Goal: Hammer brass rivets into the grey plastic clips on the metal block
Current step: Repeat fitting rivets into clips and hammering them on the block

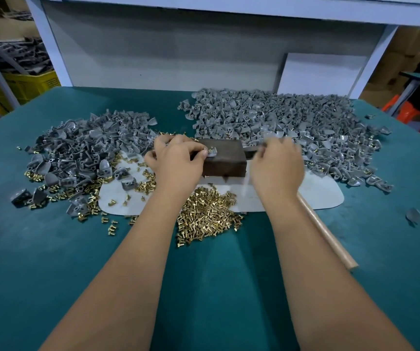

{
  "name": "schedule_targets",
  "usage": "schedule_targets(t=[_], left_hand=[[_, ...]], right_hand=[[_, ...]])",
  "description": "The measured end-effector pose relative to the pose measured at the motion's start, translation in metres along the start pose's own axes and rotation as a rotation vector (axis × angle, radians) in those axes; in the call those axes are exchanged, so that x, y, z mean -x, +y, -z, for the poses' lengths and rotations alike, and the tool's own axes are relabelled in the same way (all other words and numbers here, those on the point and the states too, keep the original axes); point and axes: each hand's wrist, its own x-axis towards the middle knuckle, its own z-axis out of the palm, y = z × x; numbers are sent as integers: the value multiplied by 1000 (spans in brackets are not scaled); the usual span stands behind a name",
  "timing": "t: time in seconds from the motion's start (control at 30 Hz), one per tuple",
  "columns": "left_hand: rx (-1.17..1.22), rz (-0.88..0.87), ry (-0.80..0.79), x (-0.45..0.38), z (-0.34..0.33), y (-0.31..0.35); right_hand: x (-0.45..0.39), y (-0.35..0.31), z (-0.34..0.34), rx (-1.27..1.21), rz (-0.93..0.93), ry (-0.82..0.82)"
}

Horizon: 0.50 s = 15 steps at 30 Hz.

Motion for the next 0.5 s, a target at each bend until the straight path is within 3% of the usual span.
schedule_targets(t=[0.07, 0.17, 0.37, 0.5], left_hand=[[-13, 5, -1, 0, -1, 0], [-32, 12, 7, 0, -2, 1], [-35, 43, 58, 4, -3, 2], [-34, 60, 73, 5, -3, 4]], right_hand=[[-2, 16, 5, 250, -90, -145], [-2, 22, 6, 320, -141, -316], [-7, 13, 12, 168, -112, -290], [-8, 9, 35, -29, -99, -118]])
